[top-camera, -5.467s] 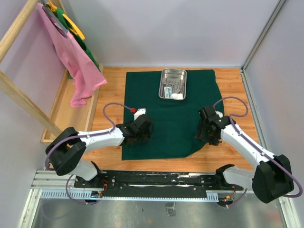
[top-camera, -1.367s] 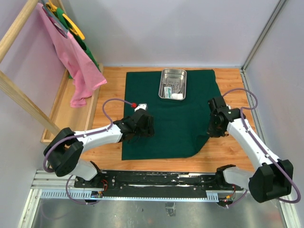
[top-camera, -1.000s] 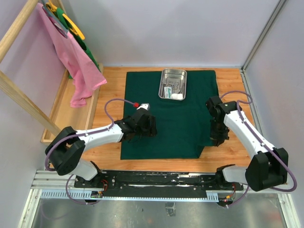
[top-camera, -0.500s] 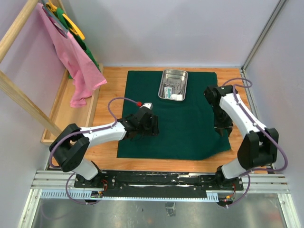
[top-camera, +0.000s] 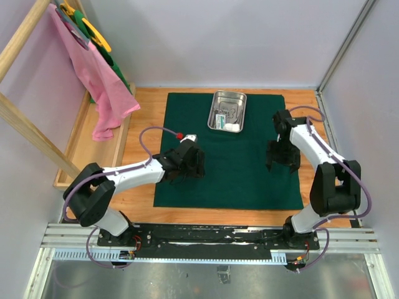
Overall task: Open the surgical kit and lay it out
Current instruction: Smooth out the surgical kit.
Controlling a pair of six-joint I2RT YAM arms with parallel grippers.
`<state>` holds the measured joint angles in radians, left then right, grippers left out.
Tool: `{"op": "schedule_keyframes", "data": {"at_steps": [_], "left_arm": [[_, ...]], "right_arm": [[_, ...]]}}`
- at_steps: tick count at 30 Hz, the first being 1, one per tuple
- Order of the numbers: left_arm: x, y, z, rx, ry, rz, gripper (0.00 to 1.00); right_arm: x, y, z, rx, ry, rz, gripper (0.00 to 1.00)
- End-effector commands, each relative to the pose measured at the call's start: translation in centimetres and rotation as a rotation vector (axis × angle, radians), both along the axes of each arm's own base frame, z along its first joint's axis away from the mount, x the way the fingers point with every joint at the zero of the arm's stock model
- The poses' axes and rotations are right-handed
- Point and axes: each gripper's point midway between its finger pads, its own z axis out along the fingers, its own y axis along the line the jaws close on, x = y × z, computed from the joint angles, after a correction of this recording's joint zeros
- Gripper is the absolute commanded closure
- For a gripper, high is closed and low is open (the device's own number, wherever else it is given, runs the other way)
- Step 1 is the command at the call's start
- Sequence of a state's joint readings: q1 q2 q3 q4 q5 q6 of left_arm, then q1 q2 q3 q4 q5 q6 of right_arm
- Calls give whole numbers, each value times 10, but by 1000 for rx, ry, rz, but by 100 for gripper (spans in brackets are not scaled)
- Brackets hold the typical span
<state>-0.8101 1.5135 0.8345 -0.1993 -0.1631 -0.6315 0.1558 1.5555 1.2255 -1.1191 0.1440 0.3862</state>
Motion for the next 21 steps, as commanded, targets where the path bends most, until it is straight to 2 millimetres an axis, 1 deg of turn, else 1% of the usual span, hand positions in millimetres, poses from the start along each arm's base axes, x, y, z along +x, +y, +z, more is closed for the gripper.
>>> {"op": "schedule_keyframes", "data": {"at_steps": [1, 3, 5, 7, 8, 11, 14, 16, 18, 19, 20, 21], "left_arm": [[12, 24, 20, 32, -51, 80, 30], [13, 34, 23, 48, -64, 109, 29], [14, 48, 22, 63, -69, 145, 29], [15, 60, 19, 69, -65, 182, 29], [14, 63, 20, 65, -66, 193, 29], [10, 68, 18, 63, -58, 220, 30], [3, 75, 11, 68, -42, 248, 31], [0, 79, 10, 72, -33, 262, 31], [0, 81, 13, 74, -39, 275, 31], [2, 82, 16, 72, -48, 281, 31], [3, 83, 17, 75, -55, 285, 31], [3, 83, 17, 78, -57, 286, 31]], "right_arm": [[42, 35, -46, 231, -122, 43, 26], [48, 41, -58, 271, -157, 39, 26], [53, 42, -69, 276, -180, 31, 25], [51, 38, -76, 249, -167, 21, 26], [48, 35, -80, 231, -164, 17, 26], [44, 24, -77, 180, -197, 0, 24], [41, 22, -64, 179, -279, 0, 23], [50, 29, -45, 219, -367, 24, 20], [69, 38, -19, 268, -472, 49, 19], [83, 45, -4, 306, -521, 69, 19], [96, 53, 3, 340, -541, 88, 19], [116, 60, 20, 363, -577, 101, 19]]}}
